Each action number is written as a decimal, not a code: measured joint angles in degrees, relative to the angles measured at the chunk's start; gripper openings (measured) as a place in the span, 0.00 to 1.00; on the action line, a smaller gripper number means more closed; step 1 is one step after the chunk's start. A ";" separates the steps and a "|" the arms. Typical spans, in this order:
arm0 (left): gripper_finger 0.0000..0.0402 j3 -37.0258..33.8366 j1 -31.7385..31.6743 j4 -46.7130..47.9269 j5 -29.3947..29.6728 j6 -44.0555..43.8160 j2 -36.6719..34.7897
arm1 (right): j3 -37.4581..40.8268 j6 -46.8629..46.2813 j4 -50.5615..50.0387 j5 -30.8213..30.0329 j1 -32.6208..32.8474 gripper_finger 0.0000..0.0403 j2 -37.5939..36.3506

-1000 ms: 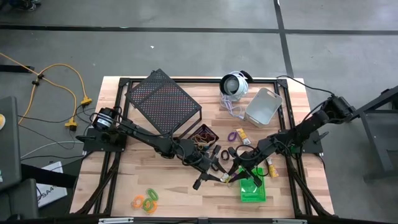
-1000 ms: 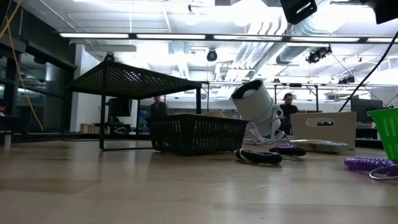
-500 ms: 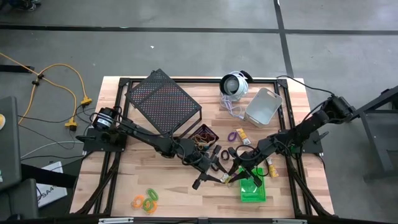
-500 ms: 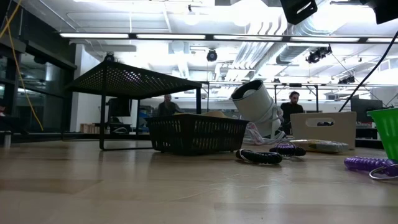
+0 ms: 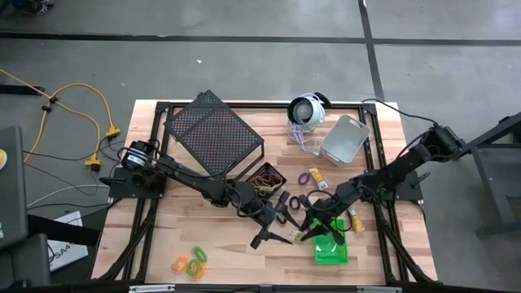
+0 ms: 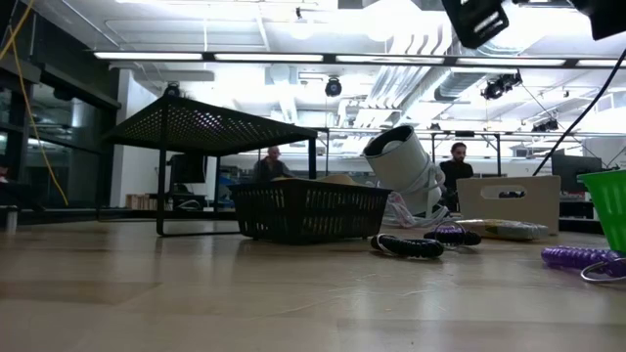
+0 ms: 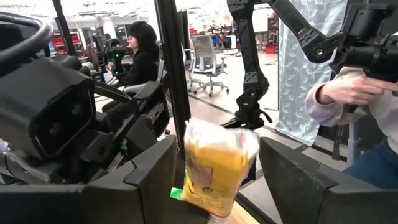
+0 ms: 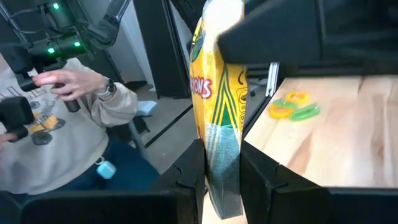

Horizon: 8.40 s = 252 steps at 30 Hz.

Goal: Pick & Place Office Desk Supplies
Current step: Put the bottom left crayon box into the green bin, then put the left crayon box into the green bin

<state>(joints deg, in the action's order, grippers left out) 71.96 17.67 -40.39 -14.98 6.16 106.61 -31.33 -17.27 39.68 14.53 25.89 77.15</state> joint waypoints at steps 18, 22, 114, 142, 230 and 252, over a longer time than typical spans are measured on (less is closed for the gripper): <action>0.56 0.00 0.02 0.03 -0.11 -0.12 0.00 | -0.02 -20.83 -28.63 -2.51 4.87 0.16 -12.94; 0.56 0.00 0.02 0.03 -0.10 -0.12 0.00 | -0.02 -31.58 -38.55 -6.39 5.78 0.16 -12.88; 0.56 0.00 0.02 0.12 -0.04 -3.05 0.00 | -0.02 -56.59 -53.23 -20.39 7.09 0.37 -18.80; 0.55 0.02 -0.68 43.86 5.89 -8.96 -9.46 | -0.02 -28.51 -68.37 -15.62 -16.56 0.37 -18.37; 0.55 -0.07 -0.68 48.44 6.25 -6.08 -9.49 | -4.44 -43.10 -68.76 -18.67 -24.02 0.53 5.46; 0.55 -0.07 -0.68 48.09 6.27 -6.11 -9.49 | -4.44 -42.55 -68.96 -18.39 -24.04 0.26 5.22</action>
<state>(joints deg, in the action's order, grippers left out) 71.90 16.99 7.70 -8.71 0.05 97.12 -35.77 -59.82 -29.28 -3.86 1.85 82.37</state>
